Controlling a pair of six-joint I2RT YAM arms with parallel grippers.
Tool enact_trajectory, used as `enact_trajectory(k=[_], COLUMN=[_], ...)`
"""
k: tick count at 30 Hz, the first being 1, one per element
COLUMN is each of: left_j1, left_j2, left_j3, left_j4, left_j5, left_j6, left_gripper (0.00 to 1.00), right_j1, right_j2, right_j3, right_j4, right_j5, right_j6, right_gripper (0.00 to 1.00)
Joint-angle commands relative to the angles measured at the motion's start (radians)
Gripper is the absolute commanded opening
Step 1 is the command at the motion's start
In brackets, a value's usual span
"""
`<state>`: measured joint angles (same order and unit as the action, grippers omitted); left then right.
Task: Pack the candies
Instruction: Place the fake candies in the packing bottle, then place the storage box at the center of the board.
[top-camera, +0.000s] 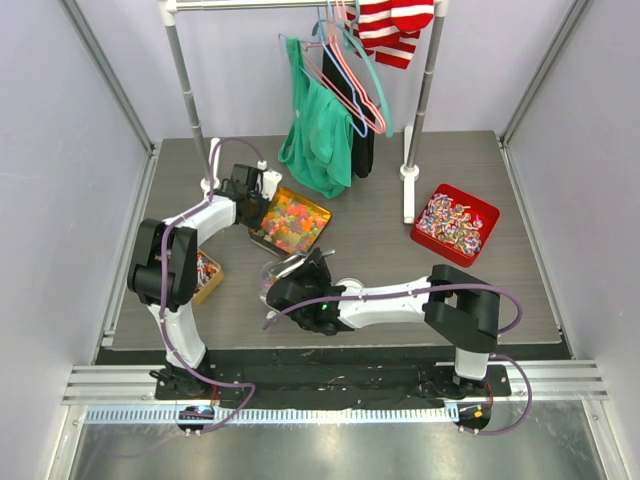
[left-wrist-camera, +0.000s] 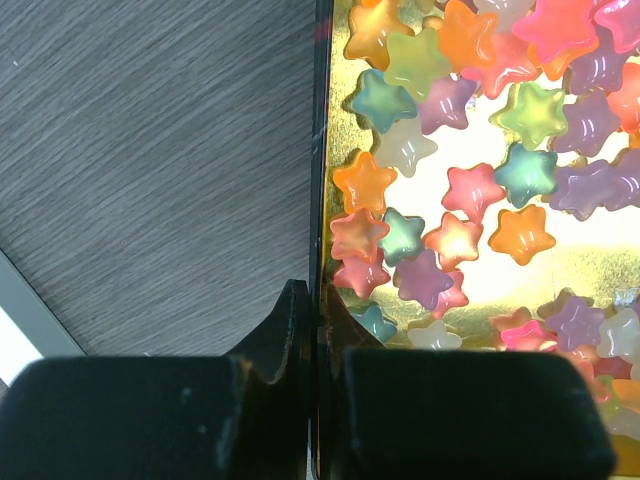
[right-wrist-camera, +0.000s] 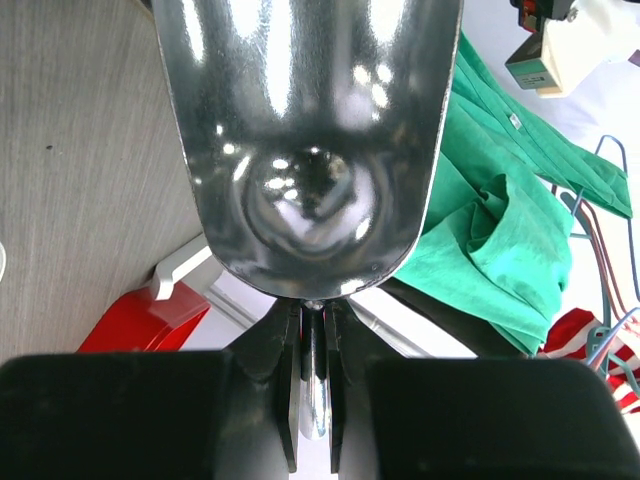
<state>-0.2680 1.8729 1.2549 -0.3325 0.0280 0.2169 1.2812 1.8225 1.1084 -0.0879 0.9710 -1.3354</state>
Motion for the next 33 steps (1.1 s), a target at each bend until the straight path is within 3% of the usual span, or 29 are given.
enact_trajectory(k=[1, 5, 10, 17, 23, 31, 33], left_j1=[0.003, 0.004, 0.004, 0.004, 0.004, 0.012, 0.038], left_j2=[0.000, 0.003, 0.008, 0.029, 0.023, 0.003, -0.023], left_j3=[0.043, 0.044, 0.047, 0.064, 0.069, 0.077, 0.074], left_j4=[0.073, 0.072, 0.067, 0.049, 0.047, 0.052, 0.061], left_j5=[0.004, 0.004, 0.012, 0.016, 0.016, 0.004, 0.027], left_j6=[-0.004, -0.004, -0.002, -0.008, -0.010, -0.028, -0.060], left_gripper=[0.00, 0.00, 0.00, 0.03, 0.26, 0.32, 0.48], right_j1=[0.003, -0.003, -0.045, -0.177, -0.281, -0.327, -0.335], right_j2=[-0.014, -0.023, -0.051, -0.134, -0.166, -0.160, -0.138], right_j3=[0.004, 0.024, 0.172, 0.222, 0.208, 0.186, 0.186], right_j4=[0.079, 0.057, -0.229, -0.326, -0.332, -0.263, -0.253], right_j5=[0.046, 0.025, -0.113, -0.314, -0.419, -0.448, -0.442], right_j6=[-0.039, -0.009, 0.269, 0.514, 0.608, 0.668, 0.686], right_gripper=[0.01, 0.01, 0.01, 0.01, 0.01, 0.01, 0.01])
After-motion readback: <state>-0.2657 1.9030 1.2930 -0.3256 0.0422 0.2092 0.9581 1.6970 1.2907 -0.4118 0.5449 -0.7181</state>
